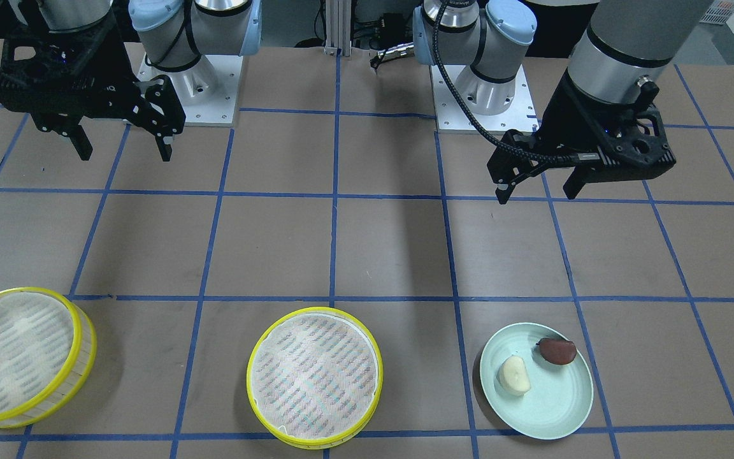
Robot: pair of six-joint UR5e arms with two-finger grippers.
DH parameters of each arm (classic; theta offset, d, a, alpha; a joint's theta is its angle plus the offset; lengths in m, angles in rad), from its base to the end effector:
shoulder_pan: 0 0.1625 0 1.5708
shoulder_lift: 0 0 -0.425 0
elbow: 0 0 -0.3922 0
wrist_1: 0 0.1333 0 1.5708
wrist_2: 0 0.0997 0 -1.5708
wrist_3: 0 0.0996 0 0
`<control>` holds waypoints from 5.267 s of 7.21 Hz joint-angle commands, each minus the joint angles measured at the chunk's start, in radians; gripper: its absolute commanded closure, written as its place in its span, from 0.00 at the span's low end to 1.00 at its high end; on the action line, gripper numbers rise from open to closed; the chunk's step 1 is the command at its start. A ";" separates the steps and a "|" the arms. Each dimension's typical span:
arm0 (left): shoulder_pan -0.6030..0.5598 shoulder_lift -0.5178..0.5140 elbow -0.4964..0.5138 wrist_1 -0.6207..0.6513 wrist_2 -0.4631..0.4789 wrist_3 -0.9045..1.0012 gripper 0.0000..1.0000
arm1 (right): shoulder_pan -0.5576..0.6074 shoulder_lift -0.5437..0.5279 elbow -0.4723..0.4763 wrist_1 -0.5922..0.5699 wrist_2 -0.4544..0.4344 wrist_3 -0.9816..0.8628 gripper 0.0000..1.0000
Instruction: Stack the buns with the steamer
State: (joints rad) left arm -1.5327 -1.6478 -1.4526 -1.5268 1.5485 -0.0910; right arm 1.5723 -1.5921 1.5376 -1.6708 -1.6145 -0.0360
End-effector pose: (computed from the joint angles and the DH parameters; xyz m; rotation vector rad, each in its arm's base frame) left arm -0.1151 -0.5371 0.5117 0.1994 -3.1079 0.1318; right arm 0.1297 -0.4962 0.5258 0.0526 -3.0858 0.2377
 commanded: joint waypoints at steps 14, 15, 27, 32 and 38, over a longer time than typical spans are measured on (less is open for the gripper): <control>0.103 -0.552 -0.101 0.652 -0.042 0.158 0.95 | -0.560 0.618 -0.022 -0.542 0.016 -0.555 0.85; 0.103 -0.544 -0.094 0.652 -0.042 0.160 1.00 | -0.561 0.620 -0.021 -0.576 0.036 -0.556 0.95; -0.205 -0.520 -0.063 0.774 -0.402 -0.557 0.69 | -0.378 0.316 -0.020 -0.245 0.019 -0.244 1.00; -0.208 -0.492 -0.052 0.772 -0.394 -0.521 0.00 | -0.155 0.265 -0.014 -0.164 -0.028 0.100 1.00; -0.008 -0.394 -0.009 0.594 -0.183 -0.137 0.00 | 0.018 0.285 -0.010 -0.211 -0.019 0.309 1.00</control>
State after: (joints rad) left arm -1.6015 -2.0721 -1.4679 -0.8810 1.2840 -0.3444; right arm 1.5437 -1.3142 1.5268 -1.8583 -1.6360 0.2173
